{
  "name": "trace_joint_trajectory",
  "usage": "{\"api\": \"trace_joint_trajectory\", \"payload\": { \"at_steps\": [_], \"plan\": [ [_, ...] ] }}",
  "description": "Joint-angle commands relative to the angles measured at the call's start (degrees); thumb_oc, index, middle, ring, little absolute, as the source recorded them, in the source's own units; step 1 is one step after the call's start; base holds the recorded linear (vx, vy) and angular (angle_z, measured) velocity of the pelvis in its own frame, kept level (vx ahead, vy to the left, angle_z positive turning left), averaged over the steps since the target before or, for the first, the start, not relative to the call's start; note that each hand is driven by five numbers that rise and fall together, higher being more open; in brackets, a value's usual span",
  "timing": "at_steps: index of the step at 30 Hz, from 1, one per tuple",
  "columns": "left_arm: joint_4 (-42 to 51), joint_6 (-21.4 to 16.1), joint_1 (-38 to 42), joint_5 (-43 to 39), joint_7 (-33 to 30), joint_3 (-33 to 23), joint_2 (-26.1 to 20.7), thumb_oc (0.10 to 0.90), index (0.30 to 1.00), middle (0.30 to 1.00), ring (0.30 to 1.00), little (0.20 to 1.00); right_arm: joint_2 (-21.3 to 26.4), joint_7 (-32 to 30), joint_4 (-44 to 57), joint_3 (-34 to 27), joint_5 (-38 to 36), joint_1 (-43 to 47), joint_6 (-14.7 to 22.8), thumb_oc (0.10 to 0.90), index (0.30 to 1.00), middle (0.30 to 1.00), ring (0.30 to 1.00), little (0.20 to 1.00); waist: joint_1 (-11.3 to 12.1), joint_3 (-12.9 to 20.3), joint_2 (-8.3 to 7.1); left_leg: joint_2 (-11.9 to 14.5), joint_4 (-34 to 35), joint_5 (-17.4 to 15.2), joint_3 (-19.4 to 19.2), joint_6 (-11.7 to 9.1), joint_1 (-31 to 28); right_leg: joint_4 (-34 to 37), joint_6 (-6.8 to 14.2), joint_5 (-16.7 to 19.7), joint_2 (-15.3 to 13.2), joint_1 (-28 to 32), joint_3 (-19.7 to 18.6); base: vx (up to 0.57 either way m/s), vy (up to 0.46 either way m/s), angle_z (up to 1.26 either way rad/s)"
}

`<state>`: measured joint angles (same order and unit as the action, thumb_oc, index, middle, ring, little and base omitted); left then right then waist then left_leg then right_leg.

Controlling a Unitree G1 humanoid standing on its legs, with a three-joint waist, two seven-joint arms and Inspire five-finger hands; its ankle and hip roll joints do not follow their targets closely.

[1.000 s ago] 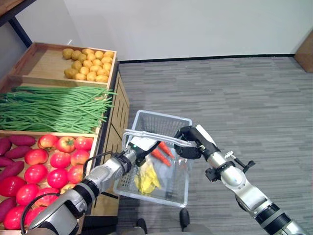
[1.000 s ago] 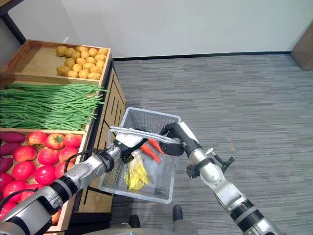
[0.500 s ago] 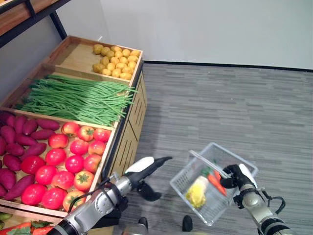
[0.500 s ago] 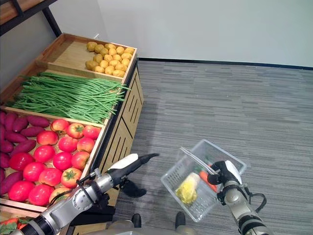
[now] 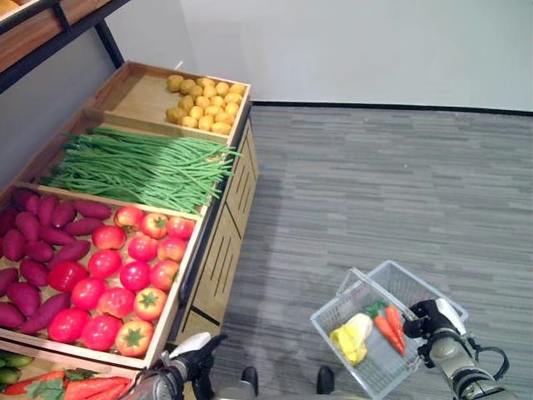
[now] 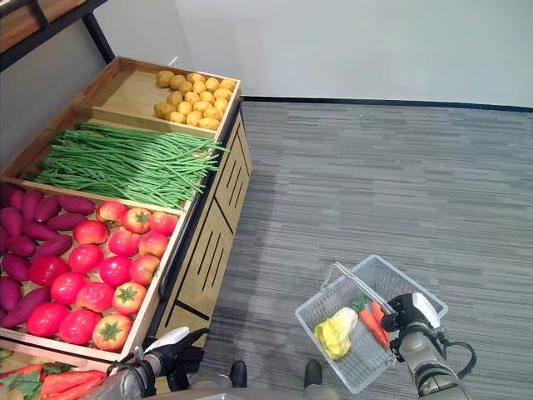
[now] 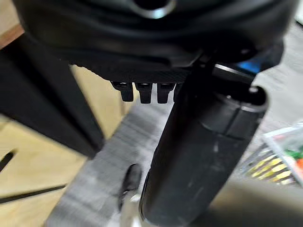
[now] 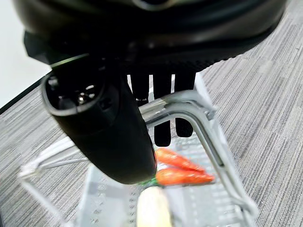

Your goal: Get the vegetables into the basket

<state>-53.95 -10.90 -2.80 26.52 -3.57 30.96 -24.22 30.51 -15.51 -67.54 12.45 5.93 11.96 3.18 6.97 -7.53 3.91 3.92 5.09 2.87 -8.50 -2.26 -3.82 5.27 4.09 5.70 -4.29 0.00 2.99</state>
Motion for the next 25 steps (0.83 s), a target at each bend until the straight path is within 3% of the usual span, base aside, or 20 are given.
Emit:
{"api": "trace_joint_trajectory", "payload": {
  "at_steps": [1, 2, 3, 7, 15, 16, 20, 22, 25],
  "plan": [
    [-3.1, 1.49, 3.01, 1.08, -3.51, -2.02, -0.23, 0.9, 1.0, 1.0, 1.0, 1.0, 5.82, -2.92, -0.09, 0.26, 0.34, 10.69, 3.04, 0.427, 0.338, 0.338, 0.338, 0.338, 0.55, -0.85, -2.94, 0.84, -0.09, 2.23, 1.87, -2.24, 3.65, -0.46, 3.55, 1.26, -3.2, 0.62, 2.27, -0.05, -0.011, 0.01],
    [-6.12, 2.29, 3.01, 0.88, -3.98, -3.38, 0.88, 0.9, 1.0, 1.0, 1.0, 1.0, 6.13, -2.56, -0.71, 0.29, 0.42, 11.19, 2.88, 0.6, 0.58, 0.58, 0.58, 0.58, 0.62, -1.23, -2.7, 0.96, -0.09, 2.5, 1.85, -2.32, 4.09, -0.49, 3.45, 1.41, -3.1, 0.1, 2.22, -0.05, -0.016, 0.01],
    [-7.93, 2.86, 2.86, 0.65, -4.27, -4.43, 1.76, 0.9, 1.0, 1.0, 1.0, 1.0, 6.2, -2.24, -1.47, 0.53, 0.11, 11.83, 2.62, 0.9, 1.0, 1.0, 1.0, 1.0, 0.64, -1.59, -2.45, 0.96, -0.09, 2.67, 1.79, -2.3, 4.41, -0.59, 3.33, 1.54, -2.91, -0.37, 1.97, -0.04, -0.018, 0.01],
    [-11.27, 3.67, 2.38, 0.53, -4.88, -5.8, 2.9, 0.9, 1.0, 1.0, 1.0, 1.0, 5.99, -1.8, -3.1, 0.99, 1.01, 11.96, 2.37, 0.9, 1.0, 1.0, 1.0, 1.0, 0.75, -2.19, -2.21, 1.29, -0.09, 2.91, 1.78, -2.41, 4.58, -0.73, 3.16, 1.38, -2.63, -0.62, 2.03, 0.0, 0.0, 0.0],
    [-18.07, 5.62, 1.86, -6.33, -4.78, -13.53, 6.0, 0.9, 1.0, 1.0, 1.0, 1.0, 3.44, 0.04, -6.04, -3.13, -1.01, 4.44, 2.29, 0.9, 1.0, 1.0, 1.0, 1.0, 0.18, -1.09, -3.36, 1.43, -0.09, 2.28, 1.82, -2.43, 2.68, -0.75, 2.91, 0.64, -2.22, 1.13, 2.15, 0.03, -0.007, 0.0],
    [-22.43, 6.91, 1.81, -12.05, -3.0, -18.65, 7.27, 0.9, 1.0, 1.0, 1.0, 1.0, 0.44, 2.96, -7.29, -3.51, -0.9, -0.65, 1.96, 0.9, 1.0, 1.0, 1.0, 1.0, -0.25, 0.31, -4.27, 1.46, -0.09, 1.83, 1.98, -2.35, 1.46, -0.86, 2.85, 0.19, -2.21, 2.37, 2.4, 0.1, -0.001, 0.0],
    [-24.78, 7.43, 1.67, -15.5, -2.02, -21.5, 8.38, 0.9, 1.0, 1.0, 1.0, 1.0, -3.24, 4.97, -9.22, -5.12, -3.1, -4.43, 1.91, 0.9, 1.0, 1.0, 1.0, 1.0, -0.65, 1.46, -4.92, 1.37, -0.09, 1.41, 2.19, -2.27, 0.59, -0.95, 2.81, -0.06, -2.25, 3.24, 2.6, 0.03, -0.003, 0.01],
    [-25.49, 7.32, 1.44, -18.17, -1.8, -24.14, 9.17, 0.9, 1.0, 1.0, 1.0, 1.0, -8.32, 8.25, -11.06, -6.16, -7.56, -9.16, 2.37, 0.9, 1.0, 1.0, 1.0, 1.0, -1.04, 2.41, -5.39, 1.38, -0.09, 1.16, 2.31, -2.14, -0.1, -1.15, 2.79, -0.29, -2.36, 3.84, 2.75, 0.0, 0.0, 0.0],
    [-25.6, 7.1, 1.01, -19.23, -2.5, -25.23, 9.9, 0.9, 1.0, 1.0, 1.0, 1.0, -11.48, 10.34, -13.08, -6.45, -9.05, -13.01, 2.65, 0.9, 1.0, 1.0, 1.0, 1.0, -1.19, 3.2, -5.77, 1.22, -0.09, 0.94, 2.45, -2.03, -0.44, -1.35, 2.82, -0.52, -2.4, 4.11, 2.96, 0.0, 0.0, 0.0]
  ]
}}
